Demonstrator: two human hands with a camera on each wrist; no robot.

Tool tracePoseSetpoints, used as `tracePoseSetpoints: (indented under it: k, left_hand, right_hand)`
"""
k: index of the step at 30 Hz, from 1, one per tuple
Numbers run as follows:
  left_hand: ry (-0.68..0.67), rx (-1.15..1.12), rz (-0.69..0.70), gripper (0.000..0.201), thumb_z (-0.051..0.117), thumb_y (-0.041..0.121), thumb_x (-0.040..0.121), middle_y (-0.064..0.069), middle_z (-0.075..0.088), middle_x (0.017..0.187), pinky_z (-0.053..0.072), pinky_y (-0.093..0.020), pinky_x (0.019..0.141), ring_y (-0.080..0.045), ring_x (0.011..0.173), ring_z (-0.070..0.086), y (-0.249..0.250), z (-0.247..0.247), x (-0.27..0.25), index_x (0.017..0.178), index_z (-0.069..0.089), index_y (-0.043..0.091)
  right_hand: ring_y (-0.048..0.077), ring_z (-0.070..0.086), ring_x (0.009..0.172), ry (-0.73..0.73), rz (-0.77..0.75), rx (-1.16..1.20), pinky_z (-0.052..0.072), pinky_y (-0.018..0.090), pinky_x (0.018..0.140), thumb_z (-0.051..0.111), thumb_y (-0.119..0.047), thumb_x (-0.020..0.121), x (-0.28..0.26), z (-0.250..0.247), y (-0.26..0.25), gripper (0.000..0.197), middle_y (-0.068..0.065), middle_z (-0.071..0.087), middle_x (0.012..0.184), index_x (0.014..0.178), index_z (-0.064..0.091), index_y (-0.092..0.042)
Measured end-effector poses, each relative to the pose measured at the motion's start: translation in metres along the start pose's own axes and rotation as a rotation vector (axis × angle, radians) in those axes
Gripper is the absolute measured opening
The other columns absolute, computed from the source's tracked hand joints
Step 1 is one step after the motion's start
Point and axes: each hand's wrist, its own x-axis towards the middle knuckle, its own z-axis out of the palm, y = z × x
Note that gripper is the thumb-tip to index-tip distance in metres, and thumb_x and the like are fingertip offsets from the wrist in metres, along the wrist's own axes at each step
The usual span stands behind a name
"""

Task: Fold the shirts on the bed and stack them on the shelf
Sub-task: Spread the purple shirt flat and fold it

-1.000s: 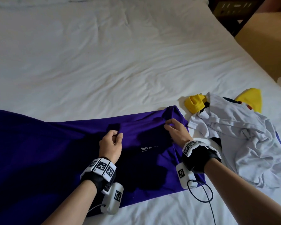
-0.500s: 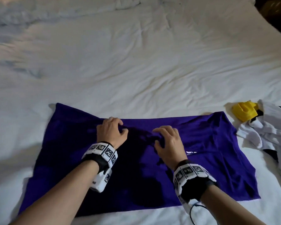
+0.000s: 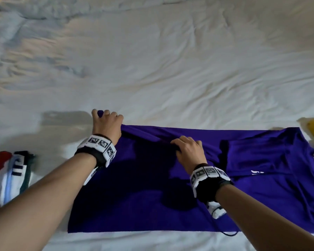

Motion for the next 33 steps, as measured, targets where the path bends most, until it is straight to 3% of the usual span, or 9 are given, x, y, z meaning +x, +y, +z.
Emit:
tracePoseSetpoints:
  k: [2,4,7,12,17,21,26,29,33]
  left_hand:
    - [0.153,-0.062,-0.033,0.021,0.073,0.011,0.068,0.005,0.062,0.083,0.025,-0.044,0.087,-0.023,0.090,0.053,-0.011,0.001,-0.028,0.085,0.067,0.023]
    - [0.250,-0.142,-0.051,0.027,0.081,0.009,0.054,-0.001,0.059,0.082,0.025,-0.043,0.079,-0.028,0.086,0.051,-0.021,0.011,-0.059,0.076,0.069,0.020]
    - [0.212,-0.200,-0.034,0.036,0.087,0.014,0.046,-0.002,0.054,0.092,0.030,-0.045,0.080,-0.027,0.091,0.046,-0.027,0.041,-0.097,0.077,0.070,0.020]
    - [0.179,-0.247,-0.024,0.041,0.086,0.010,0.052,0.001,0.061,0.093,0.036,-0.048,0.084,-0.024,0.091,0.053,-0.034,0.084,-0.119,0.088,0.073,0.021]
    - [0.345,-0.367,-0.027,0.030,0.080,0.002,0.056,0.002,0.066,0.085,0.038,-0.042,0.078,-0.025,0.080,0.062,-0.050,0.084,-0.123,0.080,0.073,0.018]
    - [0.277,-0.365,0.002,0.038,0.080,0.000,0.054,0.002,0.065,0.087,0.044,-0.042,0.073,-0.025,0.079,0.063,-0.053,0.100,-0.141,0.086,0.075,0.019]
    - [0.310,-0.424,-0.030,0.022,0.071,0.002,0.066,0.003,0.068,0.085,0.047,-0.039,0.067,-0.025,0.076,0.064,-0.056,0.106,-0.149,0.080,0.077,0.017]
    - [0.239,-0.466,-0.105,0.031,0.076,0.007,0.060,-0.001,0.067,0.099,0.050,-0.047,0.076,-0.030,0.093,0.063,-0.050,0.097,-0.151,0.089,0.077,0.017]
    - [0.121,-0.516,-0.091,0.067,0.061,0.043,0.069,-0.010,0.046,0.145,0.031,-0.053,0.109,-0.033,0.138,0.036,0.001,0.067,-0.149,0.131,0.059,0.017]
  right_hand:
    - [0.027,0.062,0.078,0.117,-0.065,0.015,0.039,0.038,0.066,0.061,-0.015,0.068,-0.009,-0.003,0.002,0.029,-0.002,0.063,0.084,0.094,0.071,-0.023]
    - [0.025,0.061,0.076,0.143,-0.130,-0.011,0.040,0.037,0.065,0.057,-0.019,0.068,-0.020,-0.002,0.005,0.029,-0.004,0.061,0.083,0.093,0.070,-0.025]
    - [0.026,0.061,0.080,0.081,-0.146,-0.085,0.043,0.041,0.067,0.066,-0.010,0.060,-0.034,0.008,0.013,0.040,-0.004,0.061,0.089,0.097,0.069,-0.026]
    - [0.028,0.059,0.082,0.041,-0.128,-0.078,0.045,0.040,0.065,0.069,0.002,0.058,-0.035,0.017,0.018,0.047,-0.002,0.062,0.091,0.097,0.071,-0.023]
    - [0.027,0.053,0.078,0.106,-0.154,0.024,0.049,0.038,0.064,0.043,-0.016,0.069,-0.041,0.006,0.018,0.036,-0.004,0.061,0.084,0.088,0.072,-0.020]
    - [0.028,0.056,0.080,0.046,-0.118,-0.067,0.043,0.038,0.064,0.052,-0.012,0.064,-0.056,0.011,0.025,0.036,-0.005,0.061,0.089,0.092,0.071,-0.024]
    - [0.026,0.058,0.079,0.094,-0.092,-0.022,0.041,0.037,0.067,0.056,-0.012,0.067,-0.057,0.011,0.022,0.027,-0.008,0.064,0.086,0.085,0.072,-0.025]
    - [0.025,0.056,0.088,0.103,-0.069,-0.033,0.043,0.041,0.074,0.058,-0.017,0.066,-0.066,0.013,0.016,0.035,-0.006,0.063,0.097,0.096,0.071,-0.026]
    - [0.029,0.037,0.133,0.023,-0.033,-0.100,0.030,0.056,0.104,0.058,-0.022,0.063,-0.082,0.024,0.010,0.063,0.005,0.044,0.142,0.126,0.058,-0.026]
